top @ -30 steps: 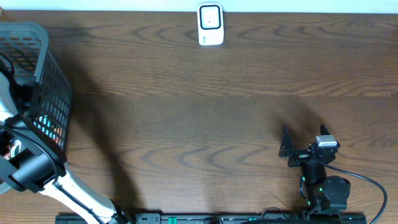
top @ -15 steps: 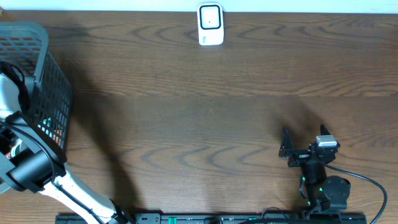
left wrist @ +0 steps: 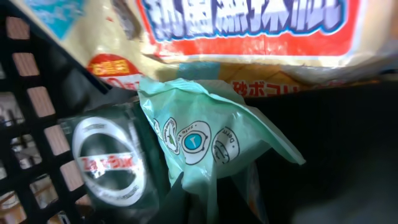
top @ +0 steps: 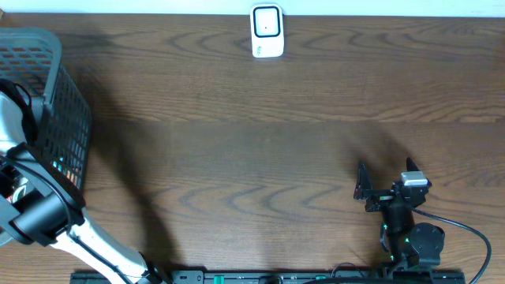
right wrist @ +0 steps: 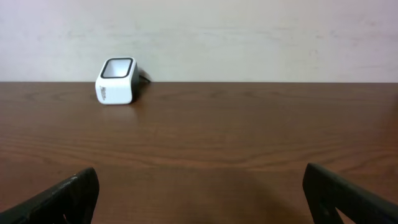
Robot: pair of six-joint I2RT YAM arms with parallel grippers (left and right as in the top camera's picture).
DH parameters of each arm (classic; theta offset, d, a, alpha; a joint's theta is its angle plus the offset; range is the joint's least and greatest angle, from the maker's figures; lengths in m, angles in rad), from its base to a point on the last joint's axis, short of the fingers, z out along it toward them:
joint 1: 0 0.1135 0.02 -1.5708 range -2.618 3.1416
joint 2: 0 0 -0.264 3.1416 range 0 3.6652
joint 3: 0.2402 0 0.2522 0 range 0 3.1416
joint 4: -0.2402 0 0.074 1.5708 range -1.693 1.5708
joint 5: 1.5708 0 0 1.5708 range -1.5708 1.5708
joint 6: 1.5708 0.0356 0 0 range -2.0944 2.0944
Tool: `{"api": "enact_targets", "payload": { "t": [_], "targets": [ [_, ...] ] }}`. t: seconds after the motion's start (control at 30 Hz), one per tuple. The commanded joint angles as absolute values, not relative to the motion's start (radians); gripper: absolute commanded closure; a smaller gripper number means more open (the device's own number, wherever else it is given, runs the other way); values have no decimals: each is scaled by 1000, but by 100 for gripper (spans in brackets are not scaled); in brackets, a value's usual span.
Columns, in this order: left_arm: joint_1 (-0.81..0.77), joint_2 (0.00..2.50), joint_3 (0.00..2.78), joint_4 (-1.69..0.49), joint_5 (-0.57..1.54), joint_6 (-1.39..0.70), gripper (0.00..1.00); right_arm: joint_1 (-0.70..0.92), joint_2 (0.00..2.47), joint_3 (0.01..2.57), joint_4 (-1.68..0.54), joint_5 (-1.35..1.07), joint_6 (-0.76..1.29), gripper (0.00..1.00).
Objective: Scan the item barcode
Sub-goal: 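Lift the green pack out and drop it near the scanner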
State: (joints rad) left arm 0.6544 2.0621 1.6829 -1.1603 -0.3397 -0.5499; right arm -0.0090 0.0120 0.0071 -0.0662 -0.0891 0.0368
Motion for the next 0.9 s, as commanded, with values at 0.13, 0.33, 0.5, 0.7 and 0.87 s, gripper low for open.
{"api": "enact_targets", "payload": {
  "t": [0.13, 0.33, 0.5, 0.7, 0.87],
  "targets": [
    [657, 1652, 1724, -1085, -344, -566, 93, -12, 7, 6, -71, -84, 25, 1],
    [657, 1369, 1724, -980, -196, -714, 93, -12, 7, 6, -71, -84, 25, 1],
    [616, 1263, 1724, -835, 157, -720, 93, -12, 7, 6, -71, -84, 25, 1],
    [325, 1289, 1724, -776, 303, -663, 92, -12, 7, 6, -71, -84, 25, 1],
    [15, 1398, 1724, -763, 298, -461, 93, -12, 7, 6, -71, -84, 25, 1]
  ]
}}
